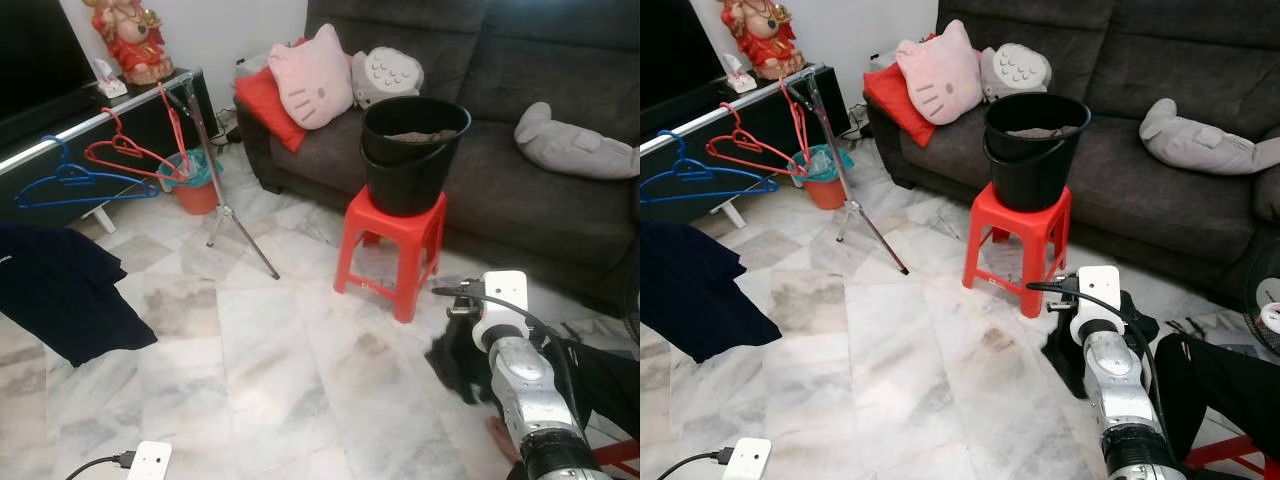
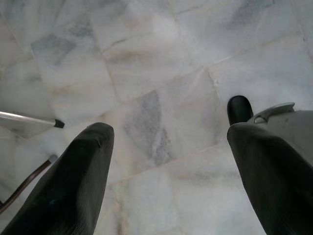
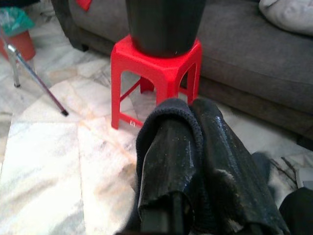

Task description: Hang hanger

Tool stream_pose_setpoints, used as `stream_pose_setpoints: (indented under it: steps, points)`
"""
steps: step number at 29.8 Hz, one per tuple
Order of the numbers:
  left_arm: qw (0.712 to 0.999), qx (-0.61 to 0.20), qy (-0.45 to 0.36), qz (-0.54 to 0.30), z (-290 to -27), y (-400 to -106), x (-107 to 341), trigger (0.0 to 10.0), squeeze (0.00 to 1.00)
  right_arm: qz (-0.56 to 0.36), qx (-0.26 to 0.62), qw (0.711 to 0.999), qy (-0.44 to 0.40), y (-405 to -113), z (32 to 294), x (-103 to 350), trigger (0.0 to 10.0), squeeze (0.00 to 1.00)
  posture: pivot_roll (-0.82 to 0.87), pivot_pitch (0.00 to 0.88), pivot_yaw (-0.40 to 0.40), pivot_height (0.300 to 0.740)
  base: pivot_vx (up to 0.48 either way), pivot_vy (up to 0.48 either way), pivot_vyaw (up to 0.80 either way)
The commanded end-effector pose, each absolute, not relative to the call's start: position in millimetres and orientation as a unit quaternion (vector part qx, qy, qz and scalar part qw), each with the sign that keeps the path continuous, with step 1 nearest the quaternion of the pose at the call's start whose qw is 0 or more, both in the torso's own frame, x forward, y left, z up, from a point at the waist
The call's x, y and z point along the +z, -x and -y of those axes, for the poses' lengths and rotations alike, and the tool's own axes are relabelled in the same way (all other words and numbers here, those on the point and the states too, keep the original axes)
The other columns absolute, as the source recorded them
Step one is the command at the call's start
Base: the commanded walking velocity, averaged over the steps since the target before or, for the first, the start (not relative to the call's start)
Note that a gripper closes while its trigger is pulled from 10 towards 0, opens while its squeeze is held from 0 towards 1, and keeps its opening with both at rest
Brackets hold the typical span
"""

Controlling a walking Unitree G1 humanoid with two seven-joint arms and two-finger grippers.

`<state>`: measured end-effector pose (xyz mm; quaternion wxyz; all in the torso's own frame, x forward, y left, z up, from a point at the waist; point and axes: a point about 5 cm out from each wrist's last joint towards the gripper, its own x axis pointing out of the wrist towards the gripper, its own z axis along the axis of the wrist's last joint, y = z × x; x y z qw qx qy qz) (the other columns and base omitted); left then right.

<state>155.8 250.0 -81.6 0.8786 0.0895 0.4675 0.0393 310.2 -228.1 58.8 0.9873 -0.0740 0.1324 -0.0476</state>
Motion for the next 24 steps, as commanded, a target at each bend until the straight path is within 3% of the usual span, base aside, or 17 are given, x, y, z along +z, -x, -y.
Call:
stream_pose_setpoints:
  steps: [1,4,17,24]
  points:
    - [0.88,0.046,-0.087,-0.464,-253.8,-154.7,-80.6,10.0,0.0,-0.115,-0.036,0.989,0.081,-314.7,223.9,64.9,10.0,0.0,-0.04,0.0,0.049,0.74,0.0,0.0,0.0]
    - [0.882,0.044,-0.087,-0.461,-253.1,-155.7,-80.2,10.0,0.0,-0.111,-0.029,0.989,0.092,-315.2,223.7,65.1,10.0,0.0,-0.04,0.0,0.047,0.74,0.08,0.0,0.0]
    - [0.885,0.036,-0.088,-0.457,-248.8,-158.2,-80.3,10.0,0.0,-0.113,-0.02,0.988,0.102,-316.5,220.5,61.9,10.0,0.0,-0.03,0.0,0.039,0.74,0.055,0.0,0.75]
    - [0.887,0.038,-0.088,-0.452,-249.5,-160.1,-79.2,10.0,0.0,-0.113,-0.02,0.988,0.099,-317.6,219.6,61.8,10.0,0.0,-0.03,0.0,0.037,0.74,0.103,0.0,0.0]
